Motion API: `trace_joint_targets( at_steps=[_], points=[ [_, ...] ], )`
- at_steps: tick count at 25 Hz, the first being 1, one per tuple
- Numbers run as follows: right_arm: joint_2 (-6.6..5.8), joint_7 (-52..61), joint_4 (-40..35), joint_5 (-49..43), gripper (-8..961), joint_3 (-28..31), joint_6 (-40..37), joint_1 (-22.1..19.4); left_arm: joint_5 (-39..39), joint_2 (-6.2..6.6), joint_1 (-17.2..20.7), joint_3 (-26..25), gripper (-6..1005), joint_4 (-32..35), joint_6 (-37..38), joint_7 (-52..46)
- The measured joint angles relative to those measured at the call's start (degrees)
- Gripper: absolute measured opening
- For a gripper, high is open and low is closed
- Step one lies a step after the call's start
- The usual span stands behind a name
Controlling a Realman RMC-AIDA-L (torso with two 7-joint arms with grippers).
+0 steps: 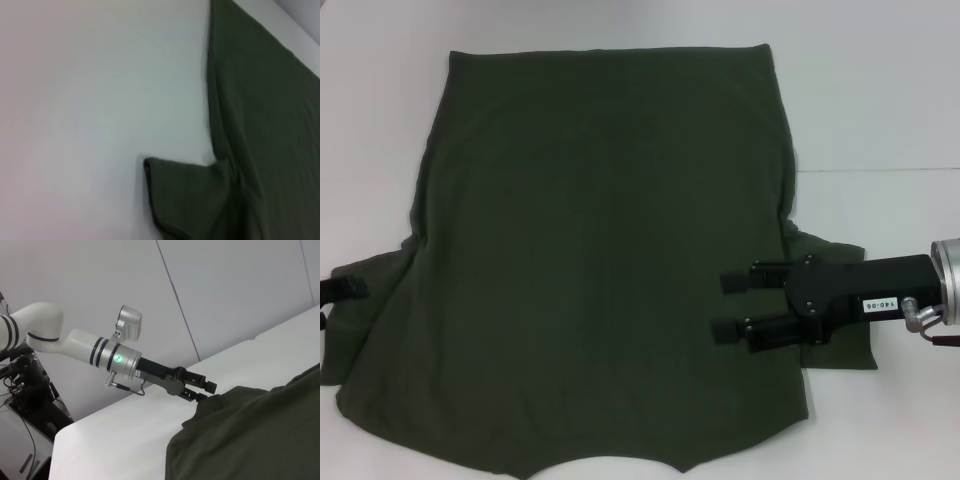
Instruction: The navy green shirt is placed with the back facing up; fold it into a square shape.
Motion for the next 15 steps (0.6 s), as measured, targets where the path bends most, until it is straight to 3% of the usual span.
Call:
trace_joint_targets(
  at_steps=[15],
  points=[
    [-0.01, 0.0, 0.03, 0.01, 912, 0.0, 0.25, -0.1, 0.65, -0.22, -0.41, 3.18, 851, -0.9, -0.28, 0.46]
  ],
)
